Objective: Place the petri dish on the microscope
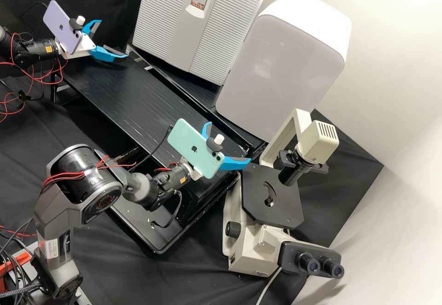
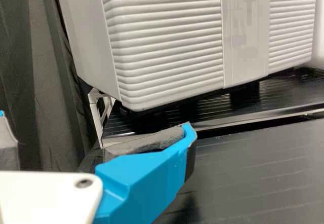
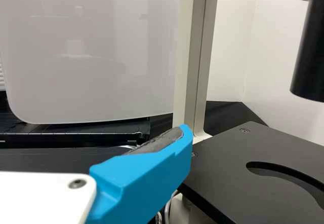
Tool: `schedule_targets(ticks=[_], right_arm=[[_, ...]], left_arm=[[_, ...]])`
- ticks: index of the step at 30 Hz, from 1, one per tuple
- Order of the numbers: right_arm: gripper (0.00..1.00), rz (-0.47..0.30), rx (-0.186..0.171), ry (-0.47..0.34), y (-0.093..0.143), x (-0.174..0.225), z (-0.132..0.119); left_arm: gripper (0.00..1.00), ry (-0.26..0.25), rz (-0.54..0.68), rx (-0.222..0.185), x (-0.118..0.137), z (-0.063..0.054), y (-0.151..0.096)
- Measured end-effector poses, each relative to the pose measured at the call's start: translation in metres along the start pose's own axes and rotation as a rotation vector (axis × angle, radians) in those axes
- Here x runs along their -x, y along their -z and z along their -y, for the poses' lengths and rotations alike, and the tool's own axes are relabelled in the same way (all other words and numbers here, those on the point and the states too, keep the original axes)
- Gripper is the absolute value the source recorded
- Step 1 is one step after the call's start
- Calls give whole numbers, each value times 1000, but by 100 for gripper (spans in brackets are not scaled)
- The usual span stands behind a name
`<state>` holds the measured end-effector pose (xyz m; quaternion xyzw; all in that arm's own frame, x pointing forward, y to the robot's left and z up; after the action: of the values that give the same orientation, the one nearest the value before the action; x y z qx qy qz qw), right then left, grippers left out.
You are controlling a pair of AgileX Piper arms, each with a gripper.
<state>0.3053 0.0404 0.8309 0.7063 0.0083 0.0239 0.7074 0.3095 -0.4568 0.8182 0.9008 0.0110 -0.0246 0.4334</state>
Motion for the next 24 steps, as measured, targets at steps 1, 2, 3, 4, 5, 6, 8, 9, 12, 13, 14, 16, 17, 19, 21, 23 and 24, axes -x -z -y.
schedule_targets(ticks=[1, 2, 3, 4, 5, 6, 8, 9, 12, 13, 14, 16, 17, 19, 21, 23, 24], right_arm=[[100, 0, 0, 0, 0, 0, 0], [100, 0, 0, 0, 0, 0, 0], [100, 0, 0, 0, 0, 0, 0], [100, 0, 0, 0, 0, 0, 0], [100, 0, 0, 0, 0, 0, 0], [100, 0, 0, 0, 0, 0, 0], [100, 0, 0, 0, 0, 0, 0], [100, 0, 0, 0, 0, 0, 0], [100, -4, 0, -3, -1, 2, 1], [100, -10, 1, -7, -1, 4, 1], [100, -19, 3, -10, 0, 7, 1], [100, -42, 8, -17, 2, 12, 1], [100, -54, 10, -20, 3, 15, 2], [100, -84, 14, -24, 6, 21, 4], [100, -119, 20, -20, 9, 26, 7], [100, -138, 24, -14, 9, 30, 10], [100, -140, 26, -7, 9, 31, 12]], left_arm=[[100, 0, 0, 0, 0, 0, 0], [100, 0, 0, 0, 0, 0, 0], [100, 0, 0, 0, 0, 0, 0], [100, 0, 0, 0, 0, 0, 0], [100, 0, 0, 0, 0, 0, 0], [100, 0, 0, 0, 0, 0, 0], [100, 0, 0, 0, 0, 0, 0], [100, 0, 0, 0, 0, 0, 0], [100, 0, 0, 0, 0, 0, 0], [100, 0, 0, 0, 0, 0, 0], [100, 0, 0, 0, 0, 0, 0], [100, 0, 0, 0, 0, 0, 0], [100, 0, 0, 0, 0, 0, 0], [100, 0, 0, 0, 0, 0, 0], [100, 0, 0, 0, 0, 0, 0], [100, 0, 0, 0, 0, 0, 0], [100, 0, 0, 0, 0, 0, 0]])
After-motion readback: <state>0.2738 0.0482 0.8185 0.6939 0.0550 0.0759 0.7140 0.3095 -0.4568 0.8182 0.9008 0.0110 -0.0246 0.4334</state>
